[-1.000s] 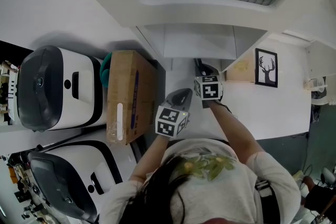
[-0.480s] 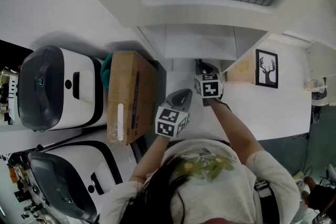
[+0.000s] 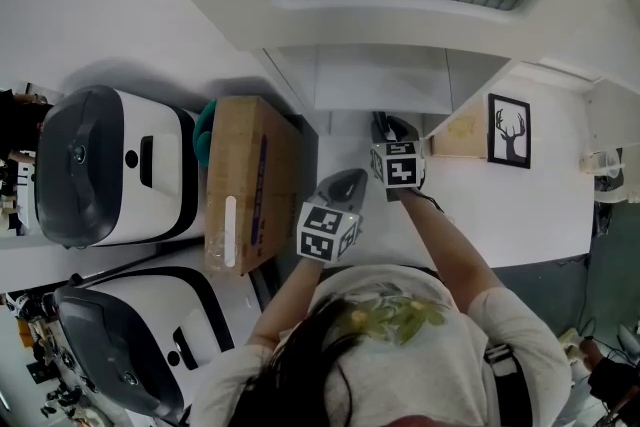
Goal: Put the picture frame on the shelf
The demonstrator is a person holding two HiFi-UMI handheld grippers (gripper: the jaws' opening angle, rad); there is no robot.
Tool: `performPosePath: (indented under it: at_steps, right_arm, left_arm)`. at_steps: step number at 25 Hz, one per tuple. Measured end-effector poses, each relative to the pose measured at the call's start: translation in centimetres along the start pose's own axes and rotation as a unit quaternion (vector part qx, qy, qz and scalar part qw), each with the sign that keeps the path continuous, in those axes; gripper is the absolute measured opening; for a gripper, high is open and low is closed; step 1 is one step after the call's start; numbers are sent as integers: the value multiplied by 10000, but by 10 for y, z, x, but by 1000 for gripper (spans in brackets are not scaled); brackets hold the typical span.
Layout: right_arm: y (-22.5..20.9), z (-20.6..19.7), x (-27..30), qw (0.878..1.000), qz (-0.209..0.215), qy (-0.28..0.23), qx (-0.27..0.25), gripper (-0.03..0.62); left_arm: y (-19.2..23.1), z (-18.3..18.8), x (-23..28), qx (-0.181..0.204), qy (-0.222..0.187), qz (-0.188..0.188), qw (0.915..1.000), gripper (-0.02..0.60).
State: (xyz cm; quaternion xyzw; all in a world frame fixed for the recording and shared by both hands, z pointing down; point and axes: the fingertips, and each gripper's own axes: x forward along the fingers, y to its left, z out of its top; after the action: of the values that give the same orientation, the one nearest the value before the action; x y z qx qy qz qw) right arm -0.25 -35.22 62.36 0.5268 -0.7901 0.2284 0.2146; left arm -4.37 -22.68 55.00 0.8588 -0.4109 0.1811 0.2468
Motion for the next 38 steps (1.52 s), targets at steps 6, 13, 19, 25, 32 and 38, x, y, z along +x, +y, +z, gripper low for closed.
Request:
performPosePath:
  at_steps: [6,13,19,25,32,38]
  right_arm:
    - [0,1,-13,9999,-63,-143,5,141]
    - [-1,-10,-29,9996,-50,-219,181,139]
    - [-3,-13,-33,9996,-121,-236,116,86]
    - [-2,-11,-29,9997,-140,-208,14,86]
    - [0,-6,-23,9998,-97,-151,-89,86]
    - [0,-6,-21,10000,19,-54,-51,86]
  left_arm:
    - [-1,0,-2,-1,-1,17,10000,29]
    - [-3,1,-4,30,-21,32,10000,29]
    - [-8,-2,-6,60,-9,42,10000,29]
    - [-8,-3,-9,42,-24,89,9999,29]
    - [-7,-2,-12,19,-64,133,9999,29]
    - [-7,-1,-11,24,-69,140,9999,29]
